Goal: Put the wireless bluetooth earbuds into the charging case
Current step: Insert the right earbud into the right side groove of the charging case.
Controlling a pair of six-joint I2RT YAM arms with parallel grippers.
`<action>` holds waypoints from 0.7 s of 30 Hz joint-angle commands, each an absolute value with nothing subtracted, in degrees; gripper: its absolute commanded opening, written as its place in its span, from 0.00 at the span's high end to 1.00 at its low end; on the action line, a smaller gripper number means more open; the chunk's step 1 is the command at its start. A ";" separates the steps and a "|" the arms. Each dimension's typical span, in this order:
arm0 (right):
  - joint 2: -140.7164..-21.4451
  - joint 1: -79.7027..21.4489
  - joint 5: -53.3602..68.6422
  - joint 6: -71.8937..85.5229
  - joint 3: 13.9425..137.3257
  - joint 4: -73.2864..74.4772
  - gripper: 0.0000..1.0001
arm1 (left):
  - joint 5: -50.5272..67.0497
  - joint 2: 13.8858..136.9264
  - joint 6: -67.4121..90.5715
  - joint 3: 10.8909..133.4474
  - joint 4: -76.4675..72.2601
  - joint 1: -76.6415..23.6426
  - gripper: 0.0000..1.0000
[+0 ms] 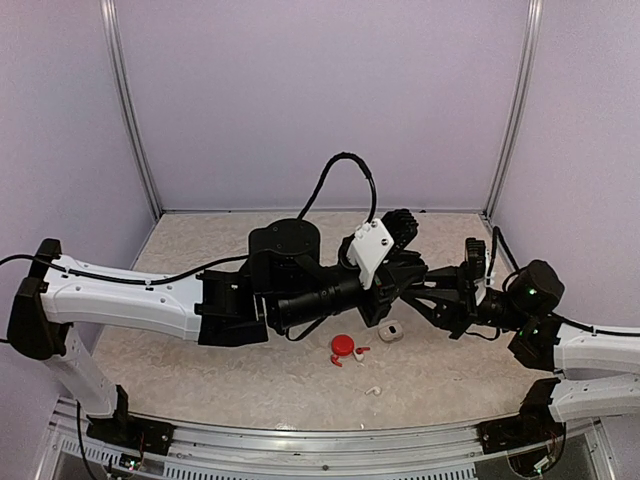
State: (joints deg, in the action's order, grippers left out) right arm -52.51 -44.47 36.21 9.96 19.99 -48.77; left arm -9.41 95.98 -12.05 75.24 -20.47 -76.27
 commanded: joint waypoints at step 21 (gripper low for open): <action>-53.93 -45.26 37.80 10.02 20.79 -51.47 1.00 | -9.69 96.37 -13.18 78.33 -16.48 -76.04 0.70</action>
